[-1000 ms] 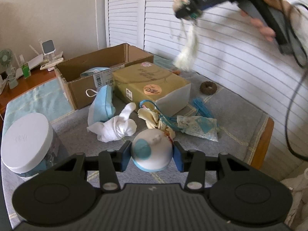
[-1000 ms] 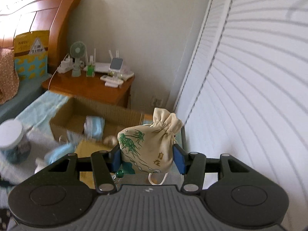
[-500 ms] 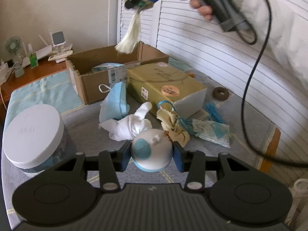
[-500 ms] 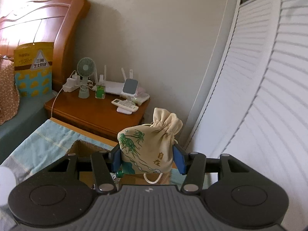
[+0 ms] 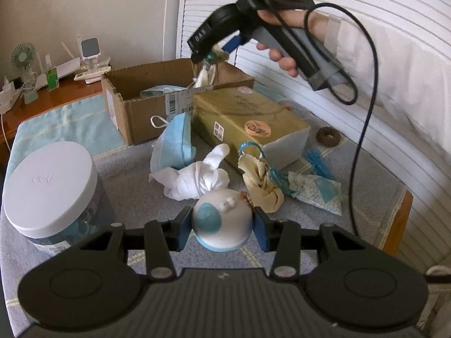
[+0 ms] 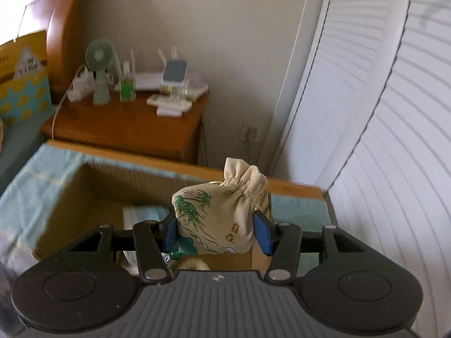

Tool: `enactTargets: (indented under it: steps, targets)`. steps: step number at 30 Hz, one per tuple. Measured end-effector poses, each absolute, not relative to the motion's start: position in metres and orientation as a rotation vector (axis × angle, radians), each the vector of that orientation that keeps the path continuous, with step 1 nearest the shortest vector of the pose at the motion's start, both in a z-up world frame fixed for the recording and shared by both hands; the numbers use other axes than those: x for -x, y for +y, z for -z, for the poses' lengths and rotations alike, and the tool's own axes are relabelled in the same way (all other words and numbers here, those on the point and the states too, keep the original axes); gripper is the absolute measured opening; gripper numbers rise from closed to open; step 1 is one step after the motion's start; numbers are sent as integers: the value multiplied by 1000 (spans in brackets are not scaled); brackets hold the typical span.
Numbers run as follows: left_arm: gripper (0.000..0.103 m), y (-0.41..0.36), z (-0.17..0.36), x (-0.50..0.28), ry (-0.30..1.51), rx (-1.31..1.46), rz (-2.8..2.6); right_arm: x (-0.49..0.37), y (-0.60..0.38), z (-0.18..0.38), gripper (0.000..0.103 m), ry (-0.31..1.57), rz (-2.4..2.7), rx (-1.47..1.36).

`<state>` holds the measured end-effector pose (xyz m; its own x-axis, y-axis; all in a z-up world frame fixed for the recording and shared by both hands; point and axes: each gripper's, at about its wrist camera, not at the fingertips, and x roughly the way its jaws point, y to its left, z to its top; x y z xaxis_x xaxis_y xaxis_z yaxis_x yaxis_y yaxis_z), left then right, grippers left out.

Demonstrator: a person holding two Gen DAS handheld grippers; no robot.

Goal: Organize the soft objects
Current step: 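Lift the pouch into the cardboard box and open the right tool, then carry the white-blue ball into the cardboard box and open the left tool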

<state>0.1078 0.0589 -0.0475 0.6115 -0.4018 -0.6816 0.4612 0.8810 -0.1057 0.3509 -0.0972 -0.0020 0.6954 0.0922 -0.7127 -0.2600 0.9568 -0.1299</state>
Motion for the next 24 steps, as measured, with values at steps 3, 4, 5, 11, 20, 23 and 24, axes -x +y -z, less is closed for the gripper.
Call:
enactTargets:
  steps: [3,4,5,11,20,23,24]
  targets:
    - [45,58,48,-109,770,-85,495,-354,-98,6,63,834,-242,217]
    - [45,57,48,-109,771,-86,494,-354,-98,6,66,830,-231,222]
    - [45,57,48,-109,772,-87,493,-354,-97,5,74,816,-216,232]
    - [45,56,46,-108,771,-94,487,-342,-114,-6,97,777,-205,198]
    - [45,54,43,-103,773,-113,472,-293,-134,-21,103,737,-241,173]
    - [45,53,42,-102,775,-121,468,-272,-139,-21,103,728,-255,165]
    - [45,52,42,-101,776,-124,466,-267,-140,-21,103,726,-260,160]
